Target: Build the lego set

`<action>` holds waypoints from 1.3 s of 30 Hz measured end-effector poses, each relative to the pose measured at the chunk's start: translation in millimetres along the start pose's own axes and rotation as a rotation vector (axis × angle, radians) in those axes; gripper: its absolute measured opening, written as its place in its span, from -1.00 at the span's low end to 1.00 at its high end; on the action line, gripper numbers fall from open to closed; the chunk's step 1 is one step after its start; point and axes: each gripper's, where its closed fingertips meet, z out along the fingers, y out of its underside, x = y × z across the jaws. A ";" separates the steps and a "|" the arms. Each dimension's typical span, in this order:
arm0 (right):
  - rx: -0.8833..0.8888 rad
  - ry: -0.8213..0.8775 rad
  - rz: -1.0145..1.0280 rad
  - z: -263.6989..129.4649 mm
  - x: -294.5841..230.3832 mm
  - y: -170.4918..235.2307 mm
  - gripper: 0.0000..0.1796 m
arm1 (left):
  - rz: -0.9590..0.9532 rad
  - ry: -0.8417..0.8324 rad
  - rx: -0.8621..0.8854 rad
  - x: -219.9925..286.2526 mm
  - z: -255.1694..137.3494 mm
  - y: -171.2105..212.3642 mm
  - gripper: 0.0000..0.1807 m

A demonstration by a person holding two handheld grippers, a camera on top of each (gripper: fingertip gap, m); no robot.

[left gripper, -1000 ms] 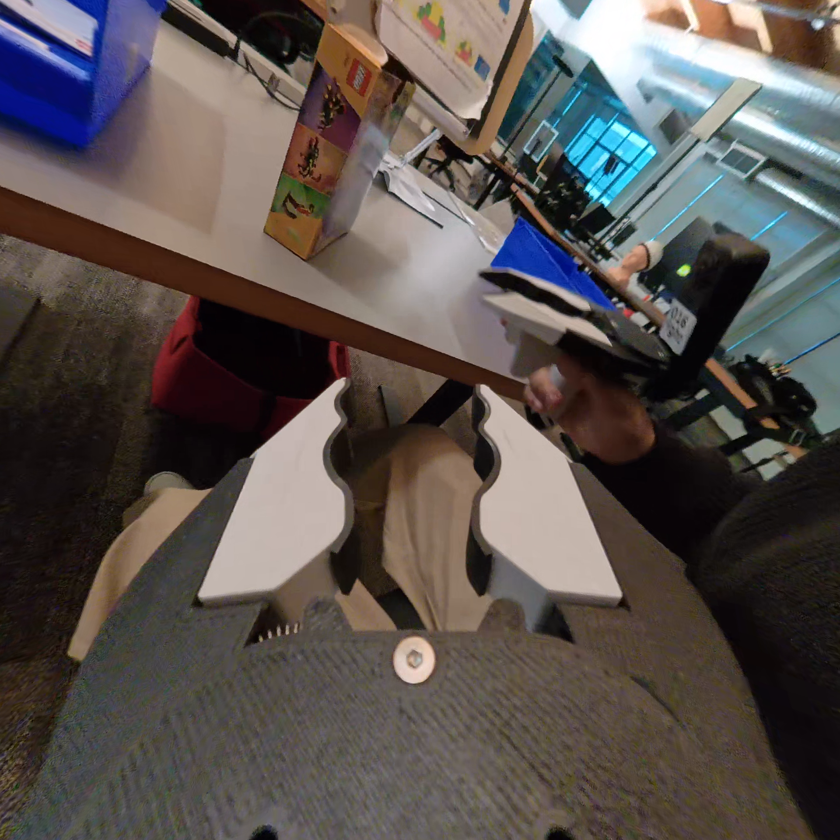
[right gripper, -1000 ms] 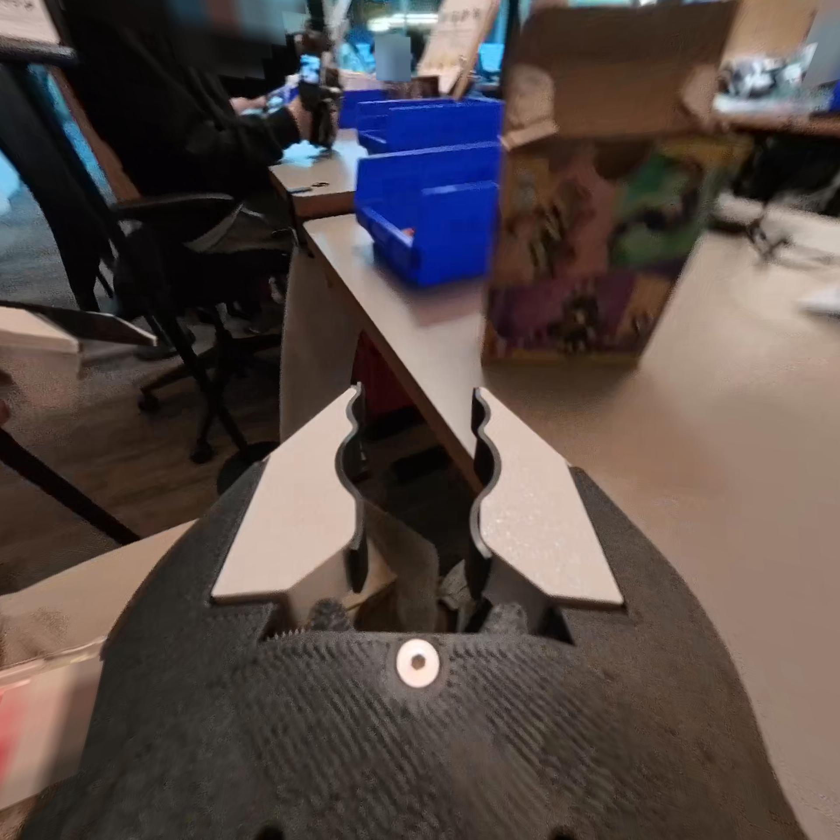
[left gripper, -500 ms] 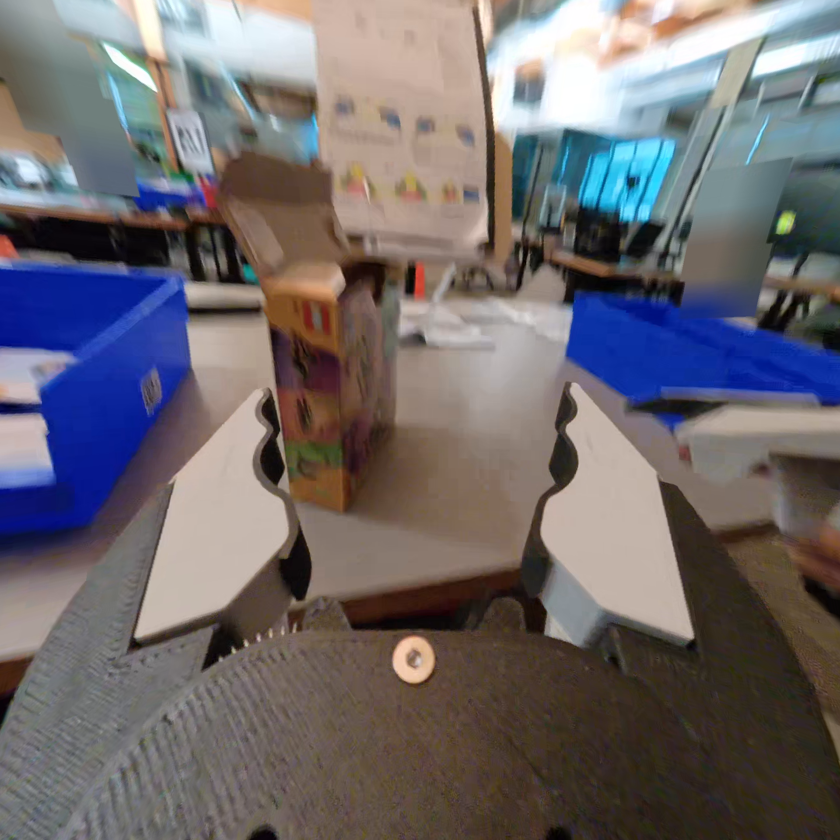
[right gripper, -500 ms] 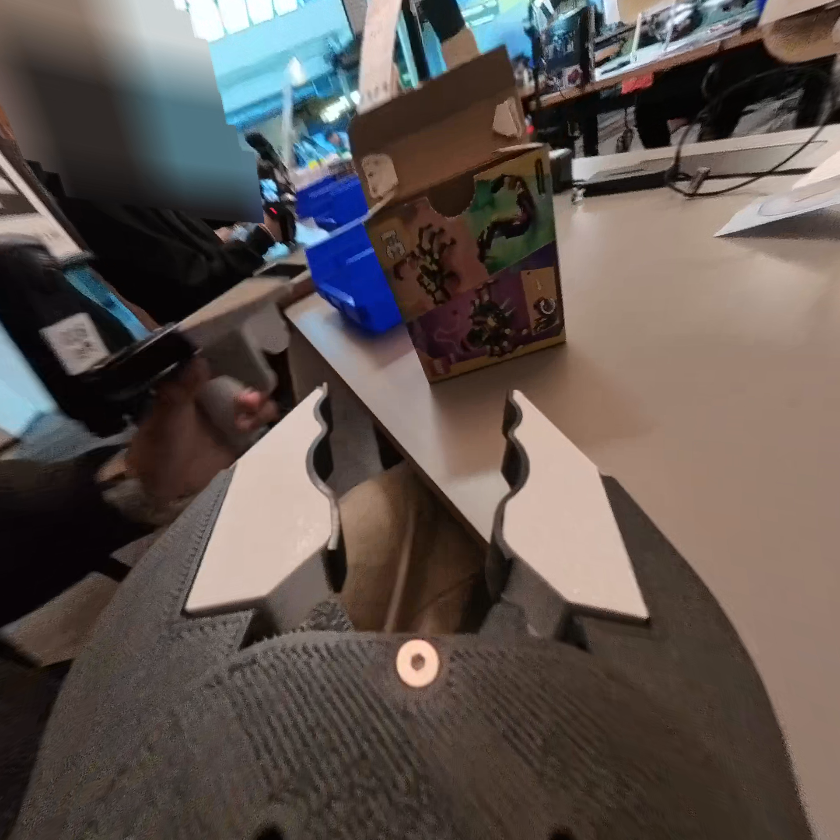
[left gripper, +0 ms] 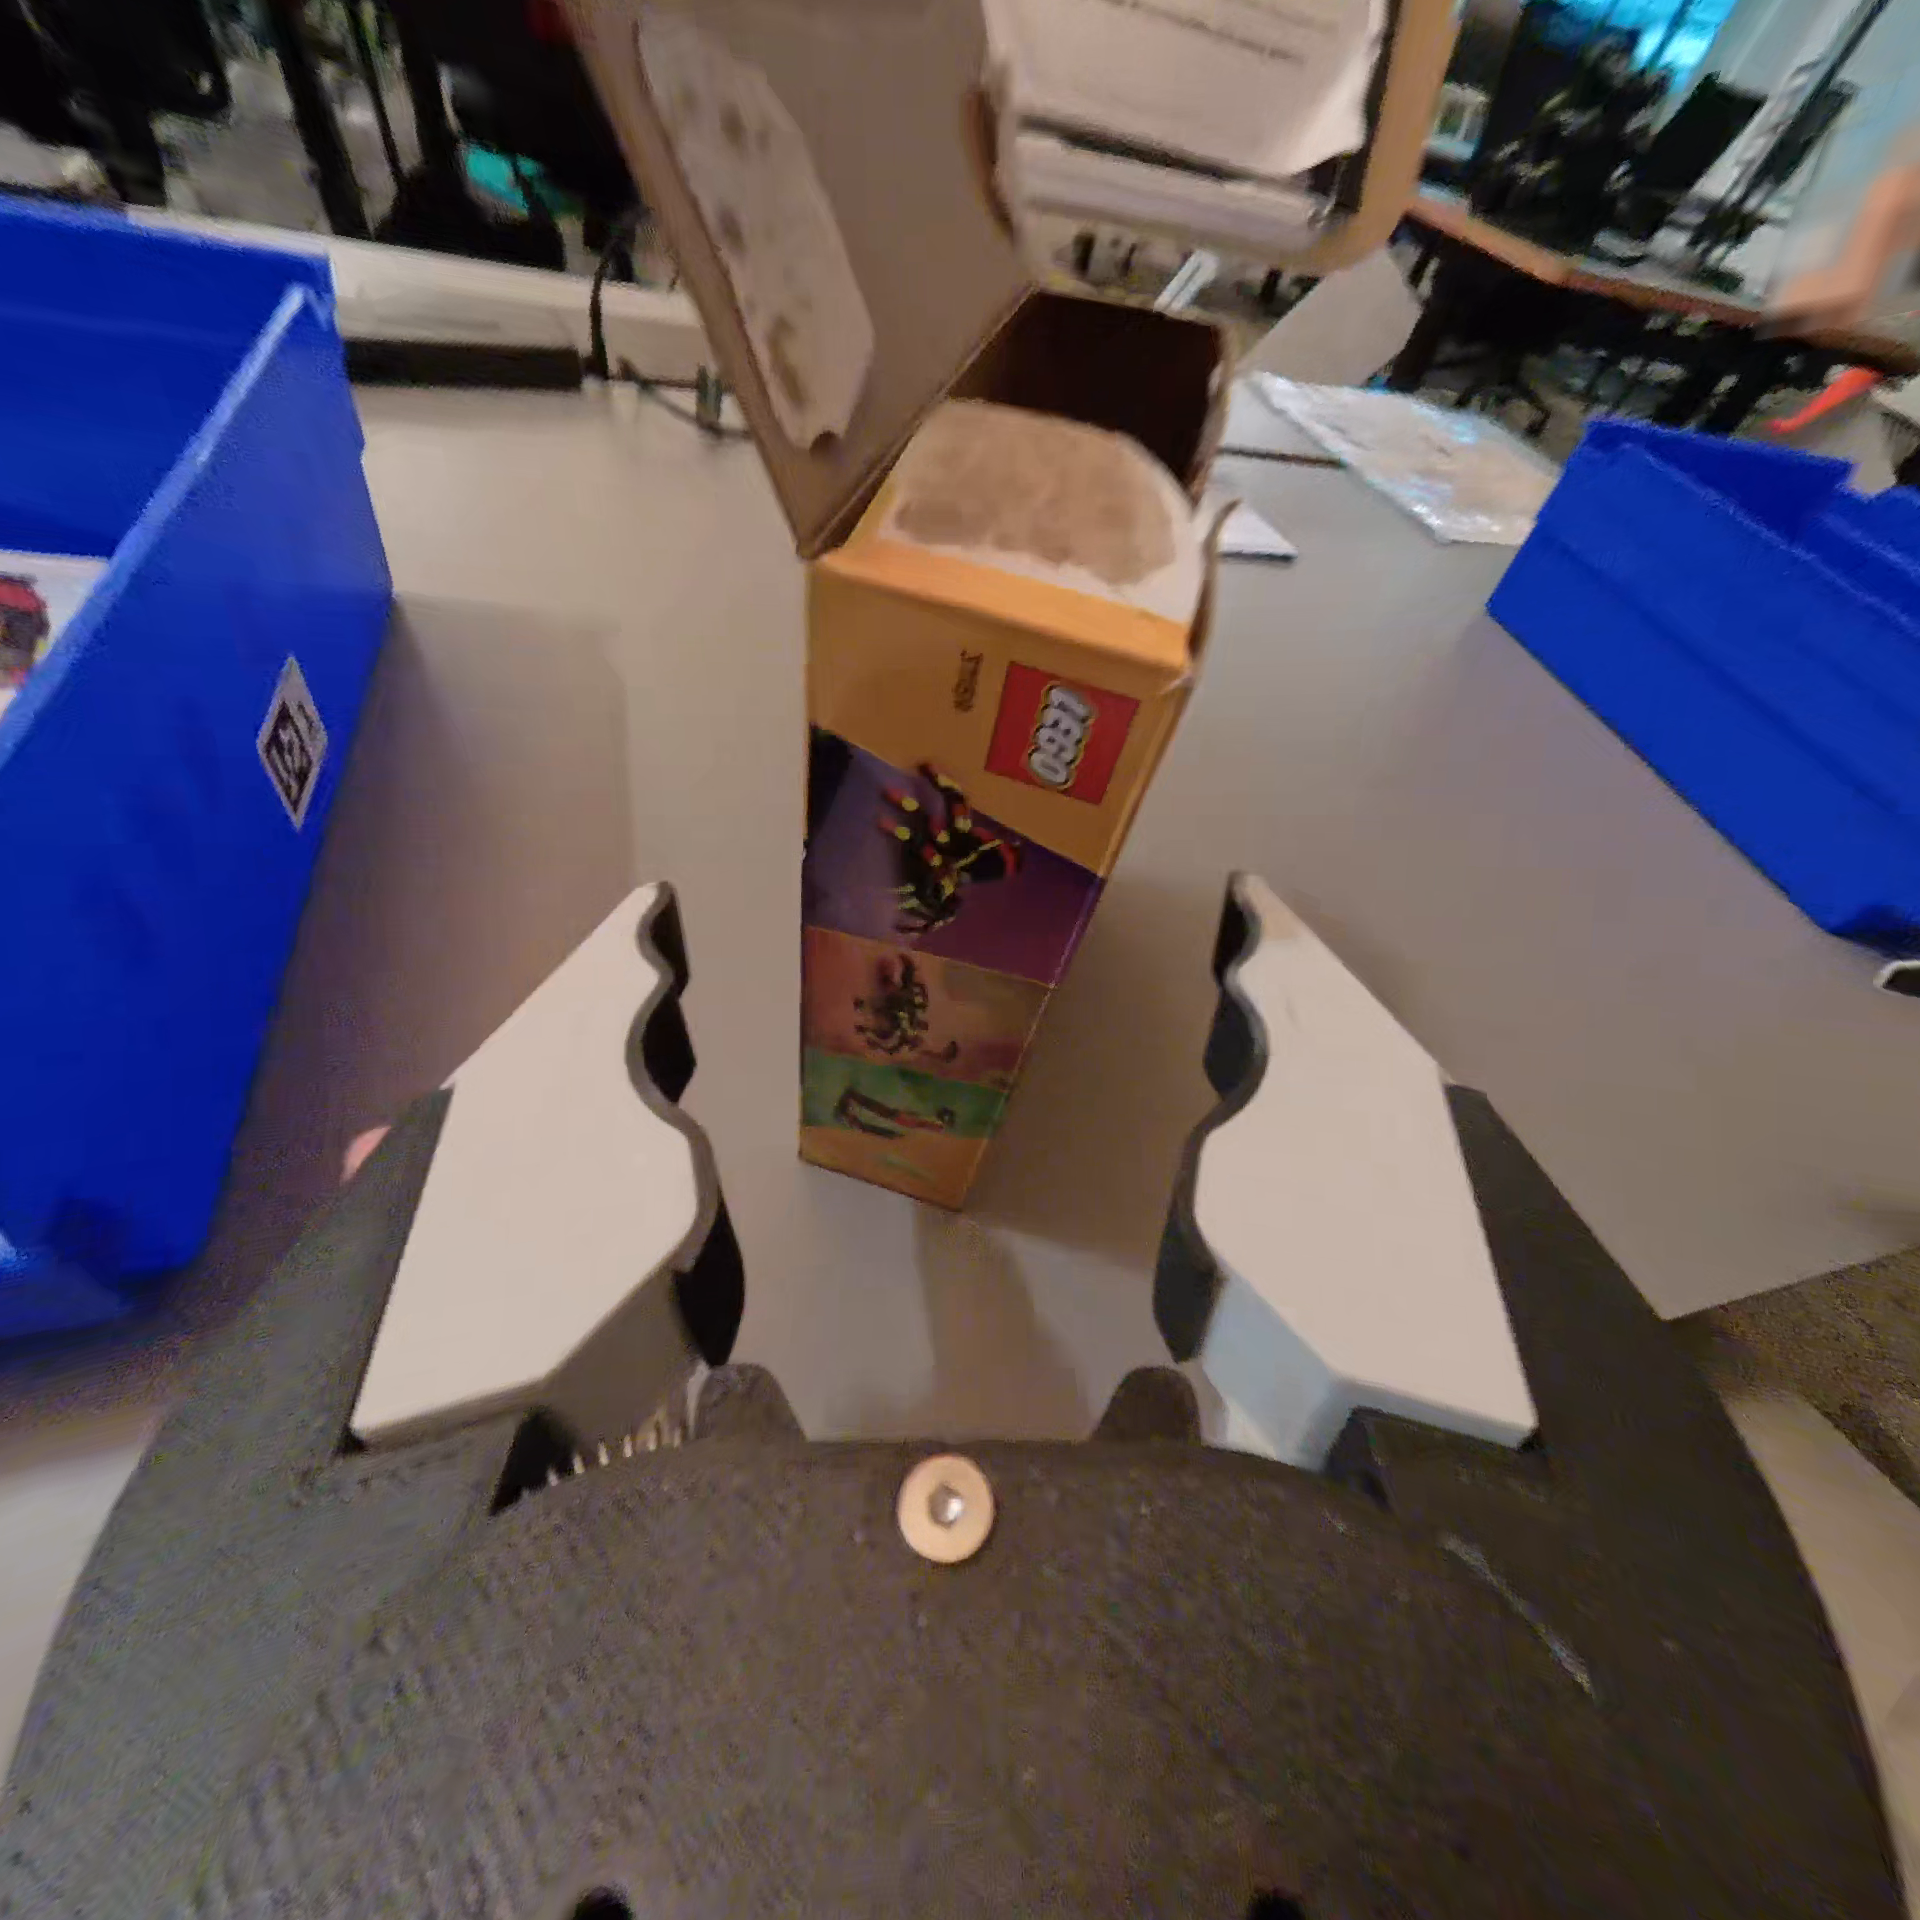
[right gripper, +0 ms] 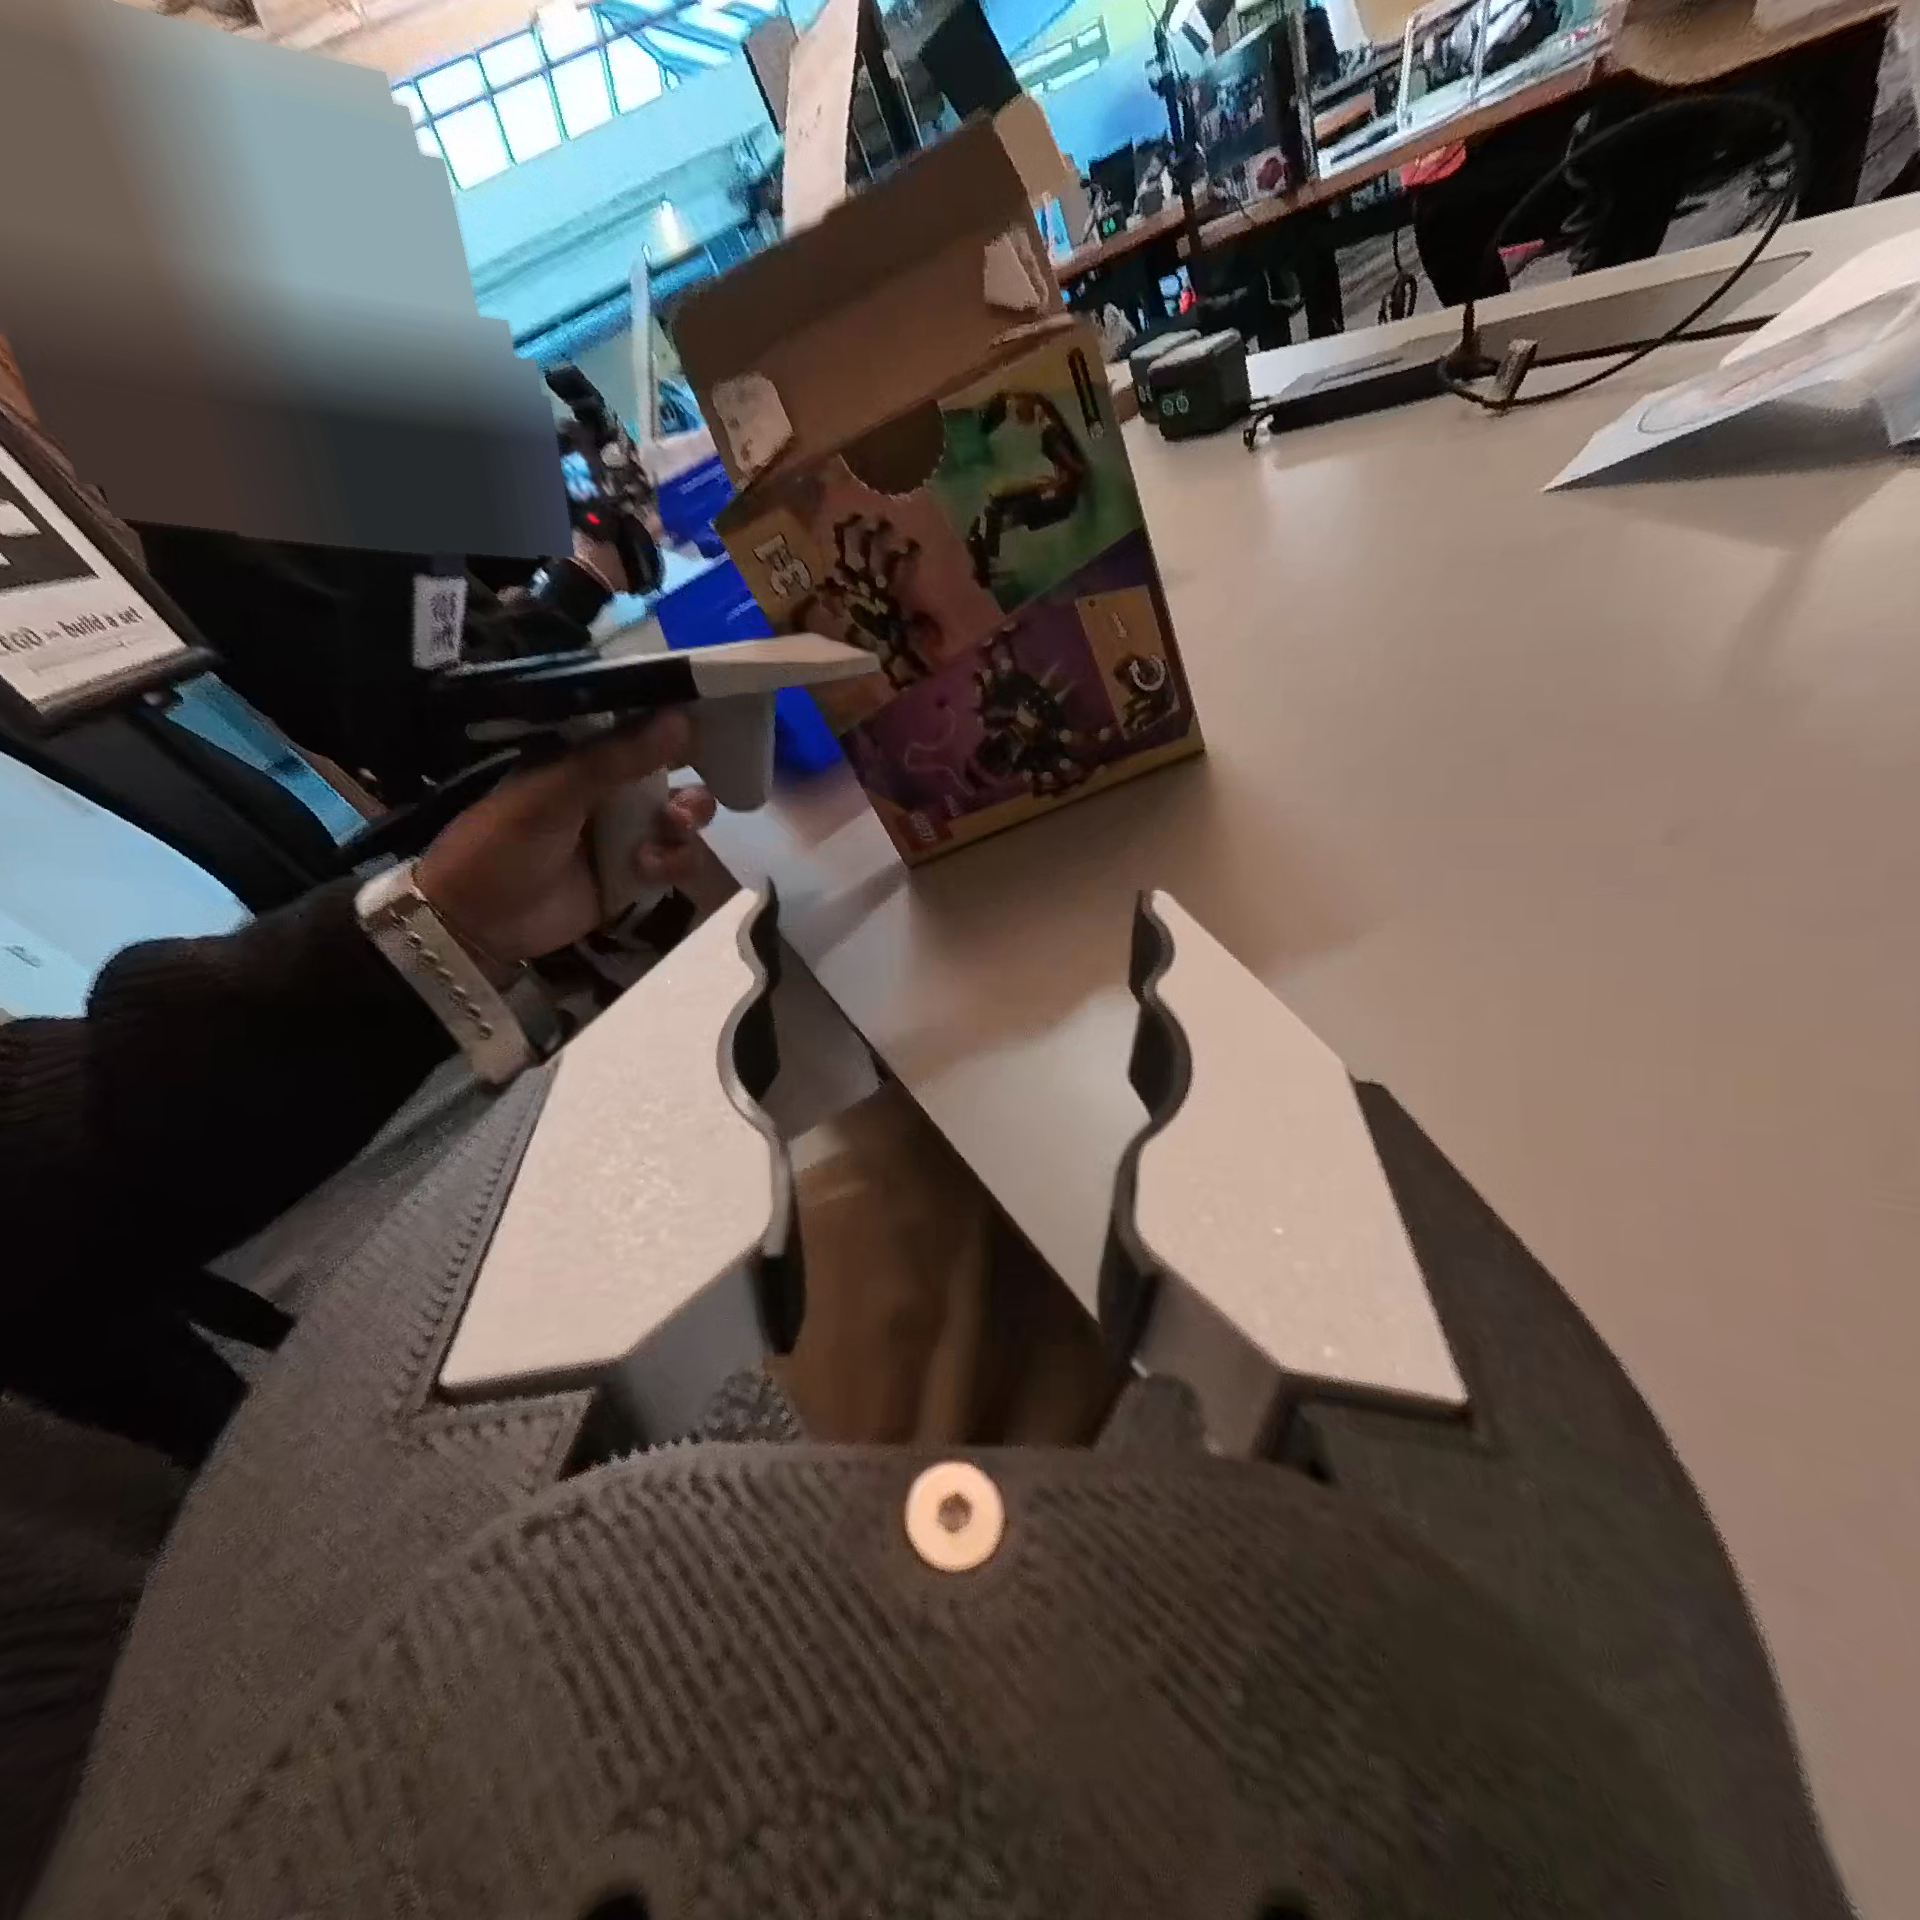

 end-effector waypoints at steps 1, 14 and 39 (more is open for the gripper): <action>-0.019 0.009 -0.014 1.4 3.6 4.4 -0.25 | -0.004 -0.012 -0.027 -1.7 2.7 4.9 0.07; 0.039 -0.164 0.122 32.4 27.7 -30.4 -0.39 | 0.102 -0.027 -0.148 -10.9 66.1 6.2 0.04; 0.067 0.114 -0.146 50.0 97.0 -67.2 0.12 | 0.165 0.570 0.116 109.1 99.6 -78.4 -0.18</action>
